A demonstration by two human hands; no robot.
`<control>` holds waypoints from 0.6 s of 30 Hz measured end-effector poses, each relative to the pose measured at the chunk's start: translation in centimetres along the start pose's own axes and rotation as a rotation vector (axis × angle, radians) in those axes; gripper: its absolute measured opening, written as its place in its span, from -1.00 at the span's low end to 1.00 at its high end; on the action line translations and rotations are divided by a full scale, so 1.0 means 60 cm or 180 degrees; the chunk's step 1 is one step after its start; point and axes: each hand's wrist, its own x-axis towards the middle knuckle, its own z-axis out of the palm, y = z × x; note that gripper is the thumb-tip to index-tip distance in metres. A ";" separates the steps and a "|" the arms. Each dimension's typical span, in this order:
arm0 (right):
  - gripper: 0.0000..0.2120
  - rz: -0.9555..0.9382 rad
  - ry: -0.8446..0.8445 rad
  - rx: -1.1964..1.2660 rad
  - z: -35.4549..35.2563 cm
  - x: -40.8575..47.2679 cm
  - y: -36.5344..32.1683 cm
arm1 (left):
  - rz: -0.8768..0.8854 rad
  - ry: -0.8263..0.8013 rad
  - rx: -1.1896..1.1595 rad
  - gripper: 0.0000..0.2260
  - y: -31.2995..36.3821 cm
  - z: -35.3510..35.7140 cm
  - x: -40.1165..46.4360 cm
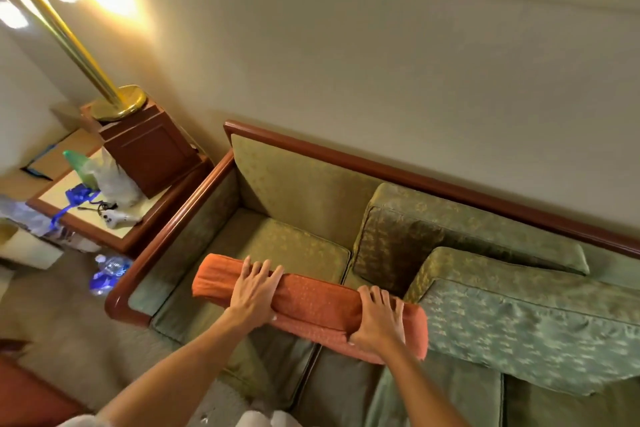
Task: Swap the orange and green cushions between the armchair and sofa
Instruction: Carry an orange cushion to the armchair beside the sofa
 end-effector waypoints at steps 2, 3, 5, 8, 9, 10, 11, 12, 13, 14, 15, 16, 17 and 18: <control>-0.08 -0.0119 -0.0078 -0.0164 0.004 -0.004 -0.005 | -0.0068 0.0112 -0.0133 -0.15 0.007 0.028 -0.035; -0.07 -0.0203 -0.0055 -0.0270 0.006 -0.004 -0.008 | -0.0117 0.0185 -0.0212 -0.24 0.012 0.033 -0.051; 0.03 -0.0401 -0.0069 -0.0581 0.016 -0.007 -0.027 | -0.0230 0.0301 -0.0244 -0.32 0.016 0.035 -0.073; 0.20 -0.0872 -0.0141 -0.0867 0.050 -0.040 -0.083 | -0.0301 0.0161 -0.0246 -0.31 0.020 0.032 -0.115; 0.18 -0.0930 -0.0141 -0.0904 0.063 -0.057 -0.098 | -0.0263 0.0109 -0.0294 -0.33 0.022 0.037 -0.136; 0.11 -0.0982 -0.0041 -0.0911 0.075 -0.071 -0.108 | -0.0222 0.0109 -0.0354 -0.36 0.025 0.042 -0.160; 0.03 -0.1044 0.0115 -0.0908 0.082 -0.081 -0.113 | -0.0185 0.0174 -0.0415 -0.39 0.025 0.046 -0.181; -0.03 -0.1094 0.0186 -0.0930 0.084 -0.090 -0.118 | -0.0193 0.0207 -0.0517 -0.40 0.024 0.050 -0.203; -0.07 -0.1149 0.0184 -0.0958 0.083 -0.100 -0.125 | -0.0235 0.0229 -0.0616 -0.39 0.022 0.054 -0.227; -0.09 -0.1236 0.0179 -0.0976 0.076 -0.104 -0.132 | -0.0289 0.0257 -0.0682 -0.37 0.019 0.053 -0.248; -0.10 -0.1339 0.0164 -0.0991 0.072 -0.110 -0.142 | -0.0379 0.0267 -0.0779 -0.35 0.014 0.056 -0.272; -0.11 -0.1463 0.0115 -0.1020 0.067 -0.115 -0.163 | -0.0534 0.0258 -0.0878 -0.34 0.003 0.058 -0.299; -0.12 -0.1609 0.0051 -0.1039 0.061 -0.121 -0.188 | -0.0693 0.0238 -0.0948 -0.32 -0.012 0.056 -0.325; -0.13 -0.1761 -0.0023 -0.1067 0.056 -0.129 -0.221 | -0.0869 0.0219 -0.1015 -0.30 -0.031 0.054 -0.354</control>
